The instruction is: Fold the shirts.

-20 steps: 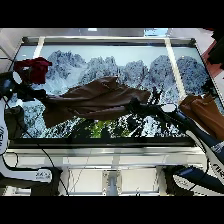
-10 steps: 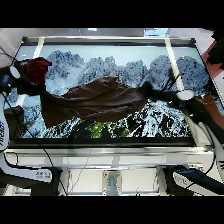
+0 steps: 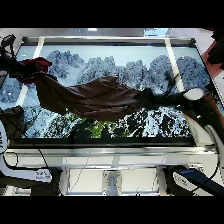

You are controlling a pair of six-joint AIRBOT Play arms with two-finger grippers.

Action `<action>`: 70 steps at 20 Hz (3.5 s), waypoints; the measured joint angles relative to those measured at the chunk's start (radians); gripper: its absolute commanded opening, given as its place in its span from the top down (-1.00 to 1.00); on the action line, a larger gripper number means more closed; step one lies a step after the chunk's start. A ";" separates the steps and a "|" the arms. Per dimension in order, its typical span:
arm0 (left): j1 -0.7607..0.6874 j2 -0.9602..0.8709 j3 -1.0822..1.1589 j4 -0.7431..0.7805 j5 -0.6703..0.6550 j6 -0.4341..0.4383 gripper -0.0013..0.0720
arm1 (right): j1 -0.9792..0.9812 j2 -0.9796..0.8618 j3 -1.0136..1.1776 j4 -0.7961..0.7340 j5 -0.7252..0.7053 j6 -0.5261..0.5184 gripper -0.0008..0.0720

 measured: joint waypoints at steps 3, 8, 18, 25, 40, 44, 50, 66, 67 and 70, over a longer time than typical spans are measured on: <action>0.000 0.000 0.006 -0.009 -0.013 0.000 0.93 | 0.105 -0.069 -0.086 0.072 -0.099 0.010 -0.24; 0.000 0.000 0.009 -0.010 -0.015 0.004 0.93 | 0.187 -0.257 -0.128 0.381 -0.188 -0.192 -0.24; 0.000 0.000 0.010 -0.004 0.000 0.004 0.94 | 0.206 -0.367 -0.138 0.567 -0.316 -0.333 -0.23; 0.000 0.000 0.010 -0.004 0.005 0.008 0.93 | 0.206 -0.371 -0.138 0.582 -0.389 -0.336 0.86; 0.000 0.218 0.084 -0.078 -0.040 0.024 0.93 | -0.051 0.118 0.164 0.016 -0.226 -0.397 0.91; 0.000 0.428 0.095 -0.155 -0.062 0.047 0.93 | -0.145 0.421 0.301 -0.241 -0.142 -0.285 0.91; 0.000 0.679 0.099 -0.253 0.029 0.091 0.94 | -0.204 0.586 0.499 -0.423 -0.097 -0.241 0.91; -0.198 -0.045 0.007 -0.106 0.087 -0.042 0.94 | -0.209 -0.293 0.563 -0.450 -0.222 -0.196 0.90; -0.220 -0.094 0.005 -0.059 0.163 -0.090 0.94 | -0.205 -0.344 0.563 -0.432 -0.274 -0.192 0.90; -0.258 -0.185 0.003 0.039 0.391 -0.238 0.92 | -0.185 -0.456 0.563 -0.386 -0.422 -0.185 0.88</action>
